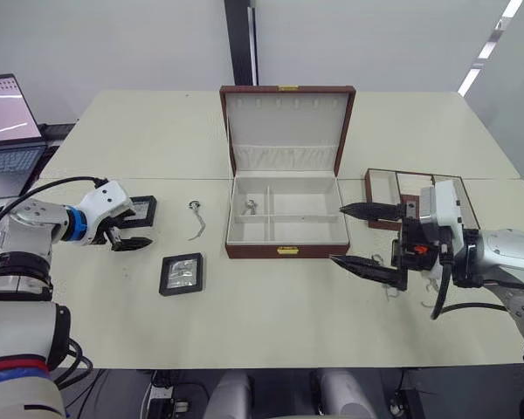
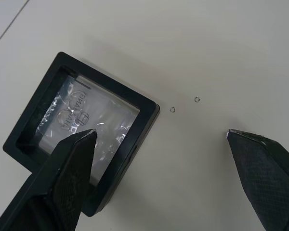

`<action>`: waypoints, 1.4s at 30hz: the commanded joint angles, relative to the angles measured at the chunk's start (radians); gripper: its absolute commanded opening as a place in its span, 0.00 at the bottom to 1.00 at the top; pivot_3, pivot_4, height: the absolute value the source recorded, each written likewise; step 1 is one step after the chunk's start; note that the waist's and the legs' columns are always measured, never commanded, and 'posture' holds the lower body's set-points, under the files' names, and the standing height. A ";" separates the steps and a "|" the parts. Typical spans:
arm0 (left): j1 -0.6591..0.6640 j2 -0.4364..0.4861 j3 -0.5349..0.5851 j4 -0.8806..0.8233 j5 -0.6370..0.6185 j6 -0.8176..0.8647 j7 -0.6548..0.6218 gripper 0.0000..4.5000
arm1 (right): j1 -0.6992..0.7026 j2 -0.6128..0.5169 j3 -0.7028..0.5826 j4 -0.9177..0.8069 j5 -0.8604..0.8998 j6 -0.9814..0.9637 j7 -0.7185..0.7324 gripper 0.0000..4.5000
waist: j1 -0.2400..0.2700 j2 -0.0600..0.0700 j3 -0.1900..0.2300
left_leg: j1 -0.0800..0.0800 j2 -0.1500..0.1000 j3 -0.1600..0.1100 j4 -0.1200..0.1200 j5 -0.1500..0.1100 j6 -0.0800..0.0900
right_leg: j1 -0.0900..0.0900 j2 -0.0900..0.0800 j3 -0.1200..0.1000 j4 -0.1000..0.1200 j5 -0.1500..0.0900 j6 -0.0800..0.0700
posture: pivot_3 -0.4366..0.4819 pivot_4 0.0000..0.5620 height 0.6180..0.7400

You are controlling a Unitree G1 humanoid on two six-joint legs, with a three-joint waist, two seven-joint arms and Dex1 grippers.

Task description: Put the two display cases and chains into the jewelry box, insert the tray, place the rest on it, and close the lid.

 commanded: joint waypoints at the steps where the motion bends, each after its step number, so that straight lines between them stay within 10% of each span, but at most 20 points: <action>1: -0.015 0.004 -0.002 0.022 0.022 -0.016 0.016 0.99 | 0.000 0.006 -0.021 -0.019 -0.007 -0.027 -0.006 1.00 | 0.000 0.000 0.000 | 0.000 0.000 0.000 0.000 0.000 0.000 | 0.000 0.000 0.000 0.001 0.000 0.000 | 0.48 0.27 1.00; 6: -0.015 -0.005 0.004 0.034 0.025 -0.005 0.026 0.95 | 0.005 0.014 -0.018 -0.018 -0.017 -0.031 -0.007 1.00 | 0.000 0.000 0.000 | 0.001 0.000 0.000 0.000 0.000 0.000 | -0.001 0.000 0.000 0.003 0.000 0.000 | 0.48 0.27 1.00; 23: -0.020 -0.010 0.036 0.040 0.003 0.013 0.053 0.00 | 0.004 0.020 -0.033 -0.026 -0.008 -0.035 -0.006 1.00 | 0.000 0.000 0.000 | 0.001 0.000 0.004 0.001 0.000 0.000 | -0.004 -0.001 0.000 0.007 0.000 0.000 | 0.48 0.27 1.00; 42: 0.017 0.000 0.056 0.024 -0.003 -0.005 0.069 0.00 | -0.005 0.020 -0.009 -0.014 -0.023 -0.056 0.027 1.00 | 0.000 0.000 0.000 | 0.000 0.001 0.008 0.001 0.000 0.000 | -0.008 -0.001 0.000 0.010 0.000 0.000 | 0.48 0.27 1.00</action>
